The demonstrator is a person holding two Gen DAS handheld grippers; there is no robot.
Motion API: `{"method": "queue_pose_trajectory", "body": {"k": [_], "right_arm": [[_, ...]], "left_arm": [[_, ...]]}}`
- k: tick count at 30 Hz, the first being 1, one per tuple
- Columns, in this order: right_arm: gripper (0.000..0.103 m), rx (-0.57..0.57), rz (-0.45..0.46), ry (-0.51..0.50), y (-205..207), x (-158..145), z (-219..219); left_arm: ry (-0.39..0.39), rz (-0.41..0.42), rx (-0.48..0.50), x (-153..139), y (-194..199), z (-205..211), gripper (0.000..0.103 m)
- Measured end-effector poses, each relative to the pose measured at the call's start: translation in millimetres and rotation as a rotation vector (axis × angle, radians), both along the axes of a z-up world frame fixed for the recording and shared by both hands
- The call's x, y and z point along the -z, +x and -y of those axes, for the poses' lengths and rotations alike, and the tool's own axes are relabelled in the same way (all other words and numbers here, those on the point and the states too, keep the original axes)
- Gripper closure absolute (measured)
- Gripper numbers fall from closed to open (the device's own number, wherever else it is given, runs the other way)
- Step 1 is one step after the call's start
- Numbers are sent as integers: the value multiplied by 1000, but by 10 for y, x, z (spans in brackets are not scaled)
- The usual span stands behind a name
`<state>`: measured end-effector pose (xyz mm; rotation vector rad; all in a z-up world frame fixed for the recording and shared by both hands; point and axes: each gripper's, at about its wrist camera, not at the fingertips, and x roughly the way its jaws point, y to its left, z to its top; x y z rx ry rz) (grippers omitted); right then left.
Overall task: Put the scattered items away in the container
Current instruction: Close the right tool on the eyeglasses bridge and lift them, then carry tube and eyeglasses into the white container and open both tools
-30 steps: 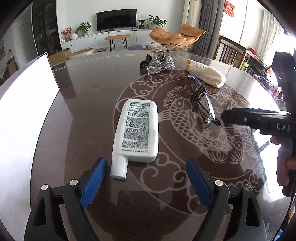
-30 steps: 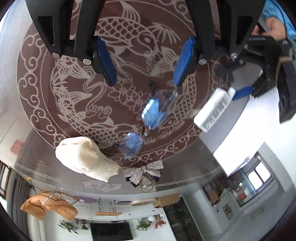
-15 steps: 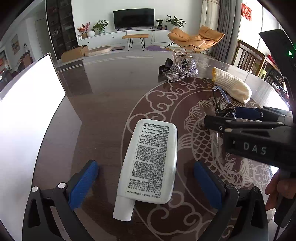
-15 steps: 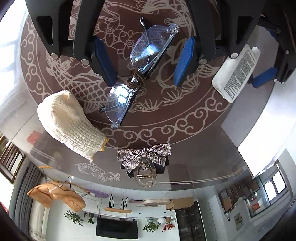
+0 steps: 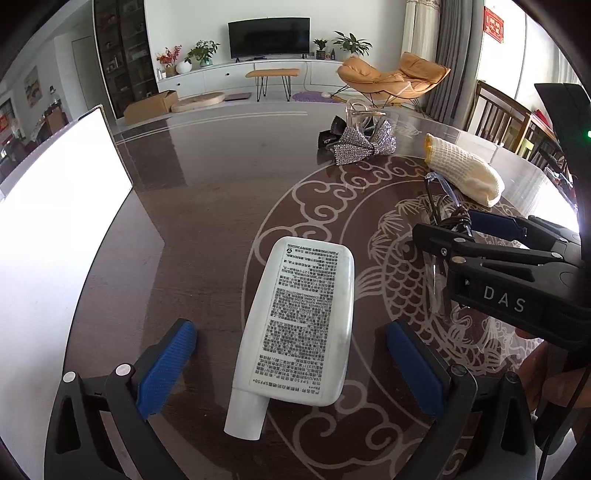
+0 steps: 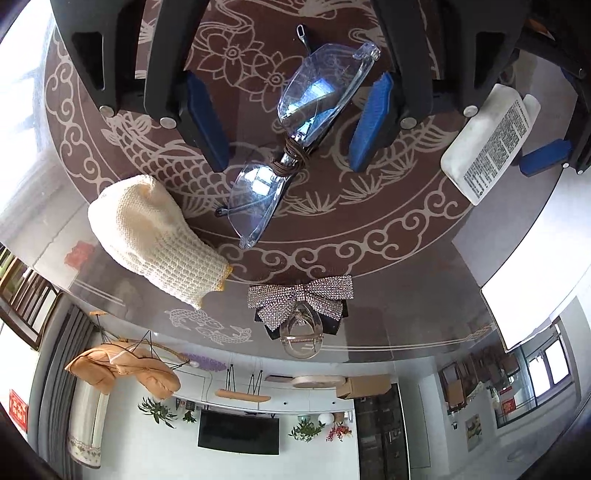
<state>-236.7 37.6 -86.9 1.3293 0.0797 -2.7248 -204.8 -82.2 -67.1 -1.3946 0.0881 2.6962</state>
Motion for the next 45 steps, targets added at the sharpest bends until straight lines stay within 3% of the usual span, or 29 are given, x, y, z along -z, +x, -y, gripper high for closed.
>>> {"method": "queue_pose_trajectory", "body": {"k": [2, 4, 5, 6, 7, 13, 19, 26, 34, 39, 45], "right_arm": [[34, -22, 6, 3, -21, 5, -13], [47, -29, -1, 21, 25, 21, -34], [58, -19, -9, 21, 88, 19, -42], [77, -13, -18, 29, 168, 18, -43], [78, -9, -22, 35, 253, 20, -49], [78, -50, -18, -68, 889, 11, -243], [78, -90, -31, -149, 1590, -24, -370], [78, -142, -71, -184, 1798, -412, -109], [78, -307, -161, -206, 1625, -1183, 677], [78, -453, -188, -242, 1407, -1727, 1446], [78, -579, -216, -202, 1053, -2113, 2451]], "left_arm": [[-5, 16, 10, -8, -22, -3, 0], [-9, 24, 6, -21, -2, -5, 3], [-7, 3, 11, -43, 50, -16, 21], [-7, -22, 23, -75, 119, -38, 34], [-10, -36, 30, -94, 183, -61, 51], [7, -38, 34, -85, 694, -90, 52], [99, -27, -24, -93, 1312, -26, 52], [142, -76, -64, -433, 1590, 146, 52], [182, -202, -153, -1307, 1598, 855, 52], [126, -238, -242, -1790, 1528, 1622, 51], [93, -216, -375, -1995, 1268, 2551, 52]]}}
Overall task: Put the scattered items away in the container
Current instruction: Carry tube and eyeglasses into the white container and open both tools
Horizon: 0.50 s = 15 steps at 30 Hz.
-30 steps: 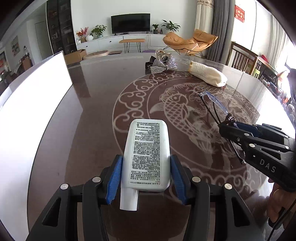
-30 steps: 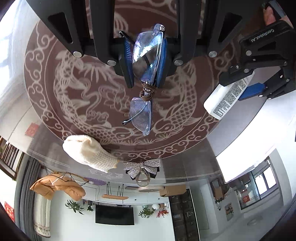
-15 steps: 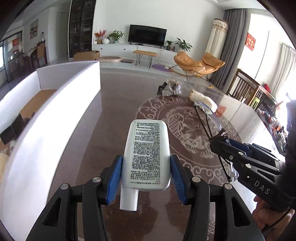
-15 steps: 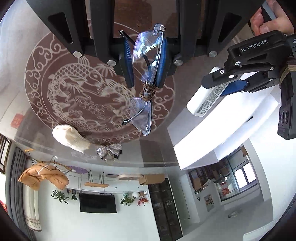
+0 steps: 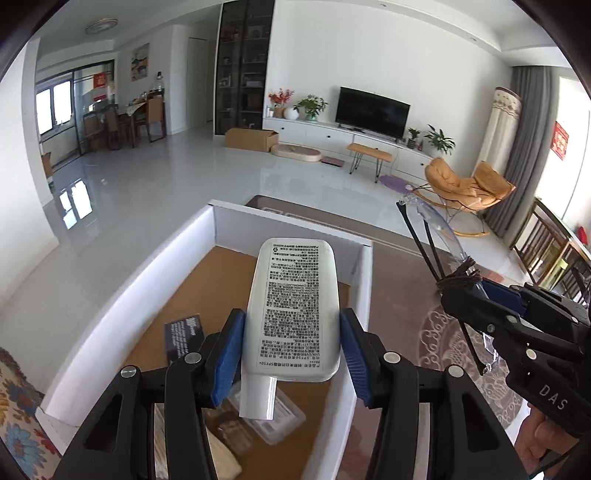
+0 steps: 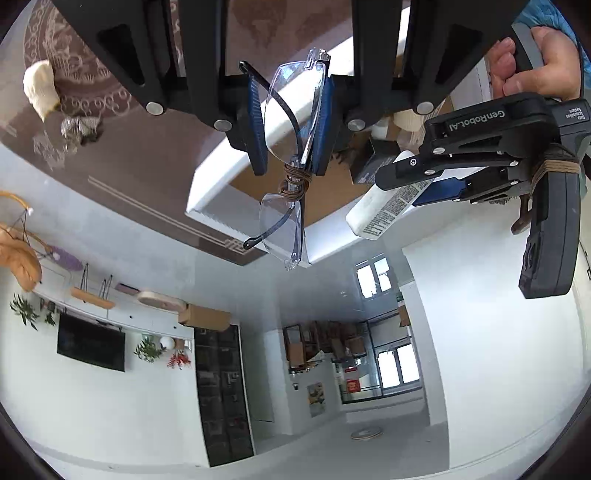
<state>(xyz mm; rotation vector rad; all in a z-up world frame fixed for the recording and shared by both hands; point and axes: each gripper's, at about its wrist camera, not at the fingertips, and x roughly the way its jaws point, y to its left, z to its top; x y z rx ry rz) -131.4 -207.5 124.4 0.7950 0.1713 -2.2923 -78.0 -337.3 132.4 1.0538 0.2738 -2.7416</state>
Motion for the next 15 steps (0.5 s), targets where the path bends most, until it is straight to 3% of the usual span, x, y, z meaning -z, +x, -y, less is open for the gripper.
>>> {"method": "queue_pose_trajectory", "body": {"k": [4, 8, 15], "right_arm": [[78, -44, 41, 66, -383, 58, 568], [78, -63, 150, 170, -858, 380, 1001], [75, -72, 244, 289, -1274, 897, 1372]], "left_arm": [[21, 50, -45, 102, -293, 364, 52], [49, 145, -58, 395, -599, 591, 52], [106, 311, -54, 941, -946, 782, 51]]}}
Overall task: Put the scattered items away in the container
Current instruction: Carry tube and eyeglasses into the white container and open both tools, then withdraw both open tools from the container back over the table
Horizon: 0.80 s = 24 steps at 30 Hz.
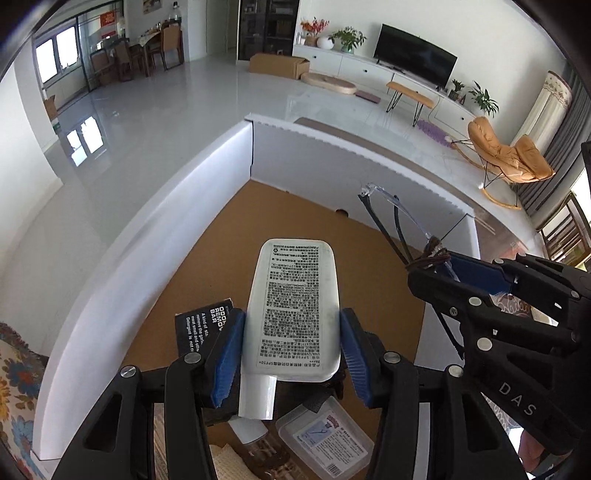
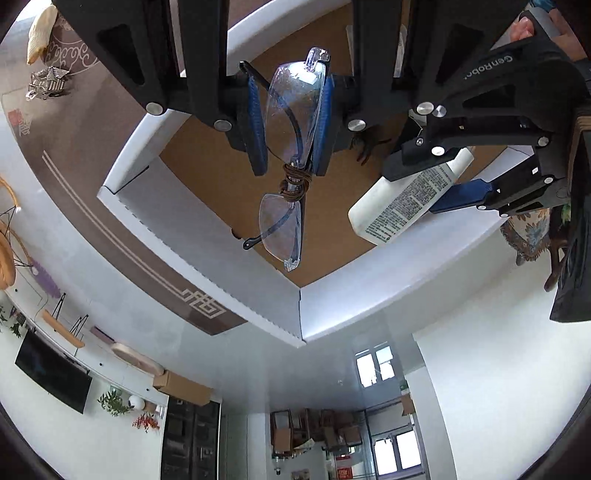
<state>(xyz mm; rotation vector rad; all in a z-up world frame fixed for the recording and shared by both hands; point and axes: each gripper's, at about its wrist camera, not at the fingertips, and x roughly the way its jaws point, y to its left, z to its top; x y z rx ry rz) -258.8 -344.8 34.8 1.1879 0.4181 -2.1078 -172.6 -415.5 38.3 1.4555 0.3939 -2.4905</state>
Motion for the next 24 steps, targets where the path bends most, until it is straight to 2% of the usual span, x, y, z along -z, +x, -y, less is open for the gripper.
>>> {"method": "queue_pose_trajectory", "body": {"k": [4, 6, 10, 15, 20, 24], "right_arm": [[72, 3, 47, 87, -124, 249, 116], [68, 8, 73, 109, -162, 337, 109], [64, 18, 80, 81, -185, 355, 61], [64, 26, 76, 52, -127, 301, -53], [64, 82, 22, -46, 60, 97, -572], [64, 189, -22, -135, 298, 50, -1336]], "left_arm": [[-8, 63, -4, 139, -45, 24, 46], [-44, 86, -10, 156, -30, 27, 42], [-21, 76, -34, 155, 28, 95, 33], [-21, 60, -34, 59, 48, 21, 33], [-80, -12, 33, -247, 189, -469, 33], [-115, -111, 168, -524, 359, -1243, 31]]}}
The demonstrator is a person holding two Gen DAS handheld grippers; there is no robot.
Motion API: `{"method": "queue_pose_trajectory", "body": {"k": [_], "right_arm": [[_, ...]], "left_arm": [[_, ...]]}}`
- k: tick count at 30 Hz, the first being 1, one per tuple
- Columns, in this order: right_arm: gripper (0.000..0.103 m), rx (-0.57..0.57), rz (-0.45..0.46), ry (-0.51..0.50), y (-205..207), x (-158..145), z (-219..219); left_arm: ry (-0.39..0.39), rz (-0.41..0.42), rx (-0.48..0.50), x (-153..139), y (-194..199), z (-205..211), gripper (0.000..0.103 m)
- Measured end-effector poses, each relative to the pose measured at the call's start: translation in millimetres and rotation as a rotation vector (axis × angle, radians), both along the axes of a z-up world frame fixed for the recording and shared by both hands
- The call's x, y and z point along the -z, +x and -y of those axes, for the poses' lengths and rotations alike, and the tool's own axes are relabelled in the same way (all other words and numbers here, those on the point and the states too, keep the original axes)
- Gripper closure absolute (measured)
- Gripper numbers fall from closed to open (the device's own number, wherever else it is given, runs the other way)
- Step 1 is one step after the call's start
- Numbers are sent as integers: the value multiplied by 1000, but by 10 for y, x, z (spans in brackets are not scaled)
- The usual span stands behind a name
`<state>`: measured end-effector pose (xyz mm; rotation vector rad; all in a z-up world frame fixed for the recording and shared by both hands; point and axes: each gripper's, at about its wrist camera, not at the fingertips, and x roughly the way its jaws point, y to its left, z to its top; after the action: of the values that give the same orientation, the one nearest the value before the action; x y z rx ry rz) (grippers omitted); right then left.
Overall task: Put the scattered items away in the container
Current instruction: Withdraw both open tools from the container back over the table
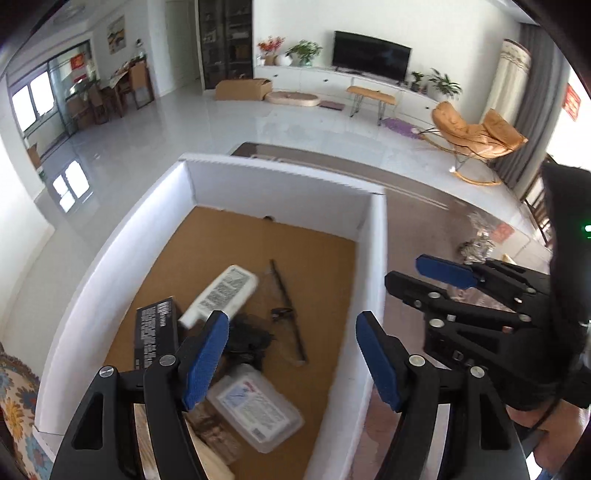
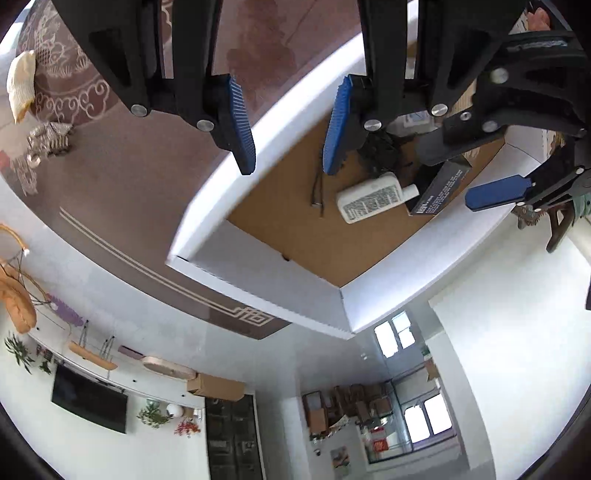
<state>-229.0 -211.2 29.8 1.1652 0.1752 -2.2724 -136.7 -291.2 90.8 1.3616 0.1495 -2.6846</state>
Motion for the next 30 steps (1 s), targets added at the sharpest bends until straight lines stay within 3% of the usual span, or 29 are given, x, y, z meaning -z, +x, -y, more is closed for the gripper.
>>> {"method": "queue_pose_trajectory", "body": {"k": [2, 4, 10, 14, 17, 21, 24, 30], "right_arm": [[64, 71, -20, 16, 102, 95, -481], [64, 142, -33, 47, 231, 218, -974], [63, 306, -51, 171, 765, 756, -2388], [63, 361, -57, 251, 1006, 1041, -2972], [62, 404, -63, 211, 1099, 1081, -3259], [51, 452, -56, 129, 1174, 1137, -3487], [49, 452, -57, 132, 1205, 1131, -3488], [48, 452, -56, 133, 1180, 1150, -3432]], "left_arm": [[-3, -35, 79, -25, 95, -429, 14], [-3, -62, 150, 69, 203, -880, 4], [63, -75, 318, 875, 254, -1934, 4], [113, -61, 280, 1355, 98, -2231, 4], [155, -18, 234, 1551, -61, -2321, 4], [67, 5, 286, 1601, -175, -2549, 3], [-38, 39, 317, 1653, -221, -2717, 0], [-32, 24, 305, 1663, -217, -2724, 0]]}}
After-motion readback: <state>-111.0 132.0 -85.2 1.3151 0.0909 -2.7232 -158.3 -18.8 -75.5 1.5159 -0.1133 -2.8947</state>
